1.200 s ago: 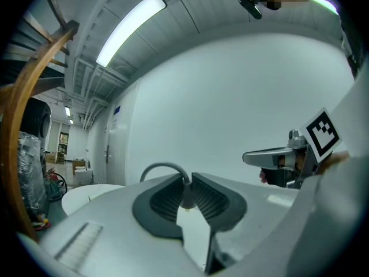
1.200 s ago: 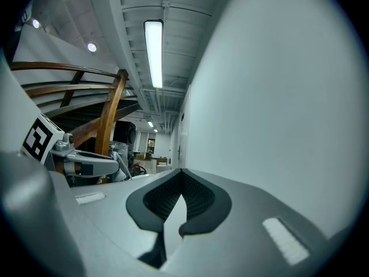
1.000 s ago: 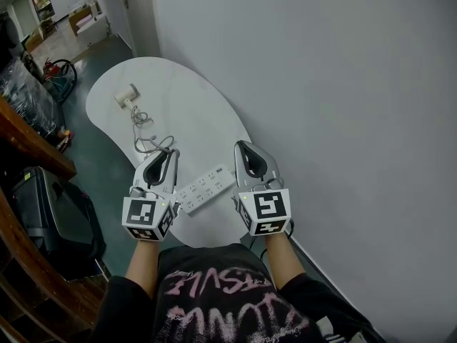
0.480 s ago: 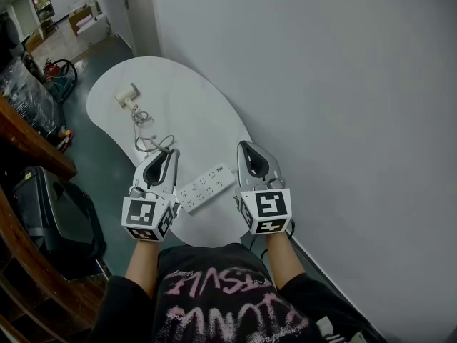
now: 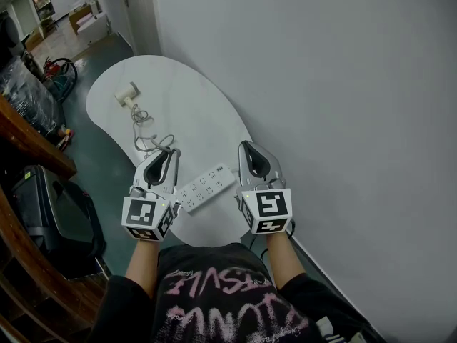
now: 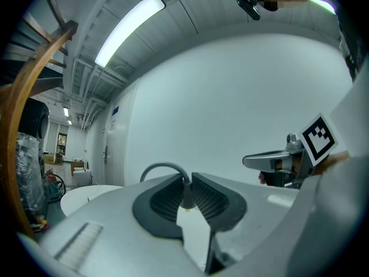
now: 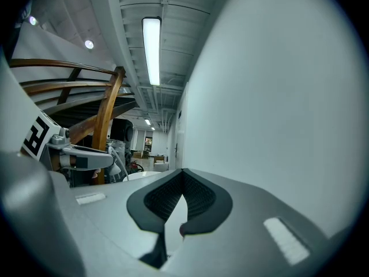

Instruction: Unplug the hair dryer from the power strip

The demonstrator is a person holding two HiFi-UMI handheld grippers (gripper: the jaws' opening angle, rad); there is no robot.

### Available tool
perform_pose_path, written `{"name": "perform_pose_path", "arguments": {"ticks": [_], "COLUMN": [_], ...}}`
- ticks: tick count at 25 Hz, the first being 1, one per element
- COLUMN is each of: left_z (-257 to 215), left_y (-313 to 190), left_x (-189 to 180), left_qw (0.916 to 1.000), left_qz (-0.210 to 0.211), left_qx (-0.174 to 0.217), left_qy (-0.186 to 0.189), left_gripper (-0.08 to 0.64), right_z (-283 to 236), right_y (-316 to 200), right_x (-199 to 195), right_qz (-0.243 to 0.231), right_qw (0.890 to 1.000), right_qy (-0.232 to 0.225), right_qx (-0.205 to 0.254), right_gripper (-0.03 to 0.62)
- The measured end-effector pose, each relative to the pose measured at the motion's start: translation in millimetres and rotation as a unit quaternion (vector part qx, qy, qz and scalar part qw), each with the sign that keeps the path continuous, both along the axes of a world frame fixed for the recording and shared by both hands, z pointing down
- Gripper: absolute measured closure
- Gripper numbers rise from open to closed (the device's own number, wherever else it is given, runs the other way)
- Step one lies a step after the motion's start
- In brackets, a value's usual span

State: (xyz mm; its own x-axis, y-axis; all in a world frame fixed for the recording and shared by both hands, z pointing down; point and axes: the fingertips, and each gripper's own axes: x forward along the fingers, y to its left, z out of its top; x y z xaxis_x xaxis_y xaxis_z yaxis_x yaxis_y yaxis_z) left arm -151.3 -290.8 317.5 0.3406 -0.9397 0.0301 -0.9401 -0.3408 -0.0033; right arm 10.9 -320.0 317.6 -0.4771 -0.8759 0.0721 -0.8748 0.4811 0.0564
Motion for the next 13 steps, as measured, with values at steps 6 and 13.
{"name": "perform_pose_path", "arguments": {"ticks": [6,13], "left_z": [1.4,1.0], "left_y": [-3.1,-5.1], "left_x": [-2.0,-1.7], "left_qw": [1.0000,1.0000], "left_qz": [-0.001,-0.005], "left_qx": [0.002,0.007], "left_qy": [0.003,0.003], "left_gripper": [0.508,0.508], "right_z": [1.1,4.1], "right_y": [-4.0,-7.0], "right_x": [-4.9,-3.2], "right_qz": [-0.004,-0.004], "right_qw": [1.000,1.000], "right_qy": [0.001,0.002], "right_qx": [-0.003,-0.003], "right_gripper": [0.581,0.581]}}
